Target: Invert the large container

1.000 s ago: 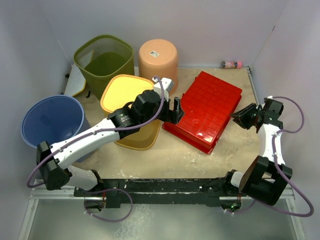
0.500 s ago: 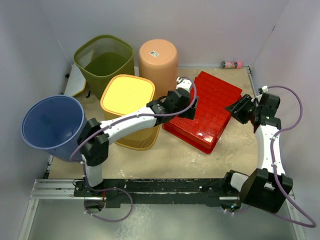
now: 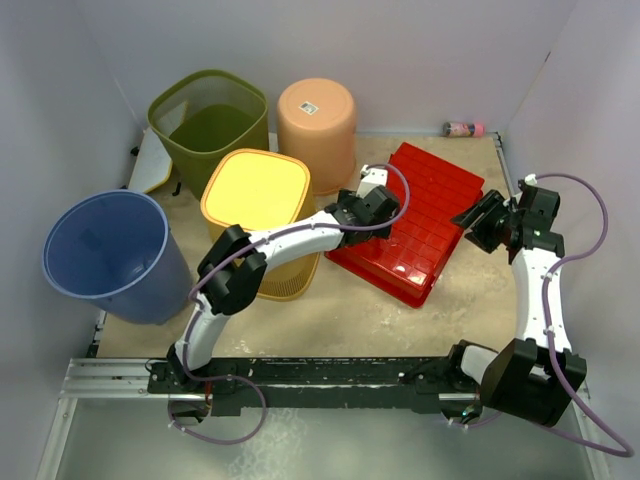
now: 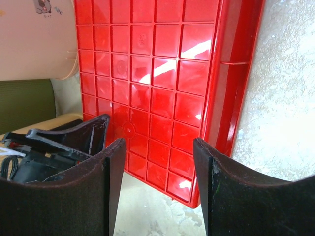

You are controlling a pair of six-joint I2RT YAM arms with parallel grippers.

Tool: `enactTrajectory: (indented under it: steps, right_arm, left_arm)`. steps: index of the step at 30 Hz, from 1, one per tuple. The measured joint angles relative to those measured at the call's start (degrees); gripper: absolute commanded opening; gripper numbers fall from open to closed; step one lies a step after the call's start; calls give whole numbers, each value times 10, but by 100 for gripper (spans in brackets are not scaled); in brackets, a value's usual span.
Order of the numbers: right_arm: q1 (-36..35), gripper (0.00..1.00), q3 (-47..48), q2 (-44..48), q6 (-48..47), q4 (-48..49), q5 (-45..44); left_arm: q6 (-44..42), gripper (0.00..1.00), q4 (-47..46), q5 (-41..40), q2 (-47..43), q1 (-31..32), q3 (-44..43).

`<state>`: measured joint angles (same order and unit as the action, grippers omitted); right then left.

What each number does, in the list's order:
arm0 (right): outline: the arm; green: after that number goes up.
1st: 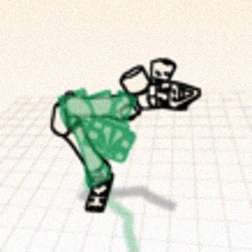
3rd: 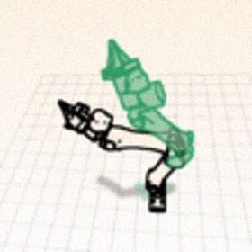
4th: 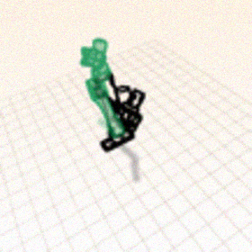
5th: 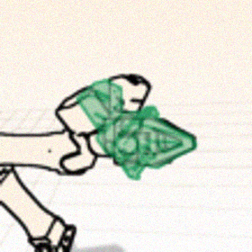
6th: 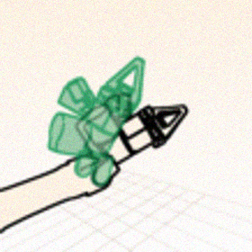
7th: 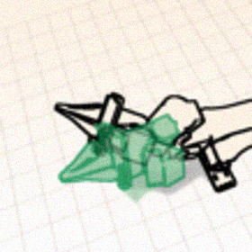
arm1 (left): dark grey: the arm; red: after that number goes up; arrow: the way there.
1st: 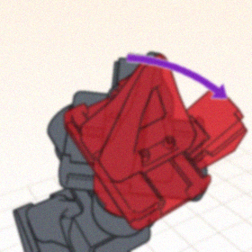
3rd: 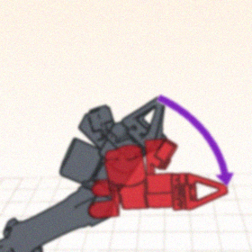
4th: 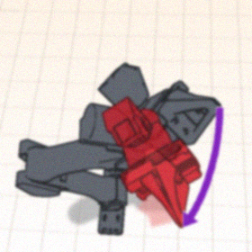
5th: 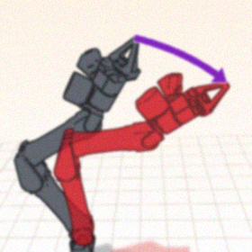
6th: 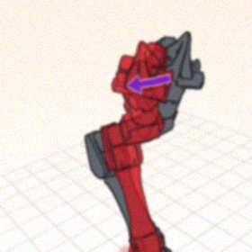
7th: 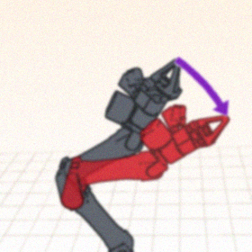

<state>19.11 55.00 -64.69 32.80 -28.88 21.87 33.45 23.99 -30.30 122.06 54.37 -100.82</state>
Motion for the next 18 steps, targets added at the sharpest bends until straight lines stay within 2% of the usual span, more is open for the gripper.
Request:
enactTrajectory:
  steps: [8,18]
  right_arm:
    - [0,59,2,0,0,-4,0]
    - [0,59,2,0,0,-4,0]
  left_arm:
    - [5,88,4,-9,8,-16,0]
    - [14,86,-22,132,8,-57,14]
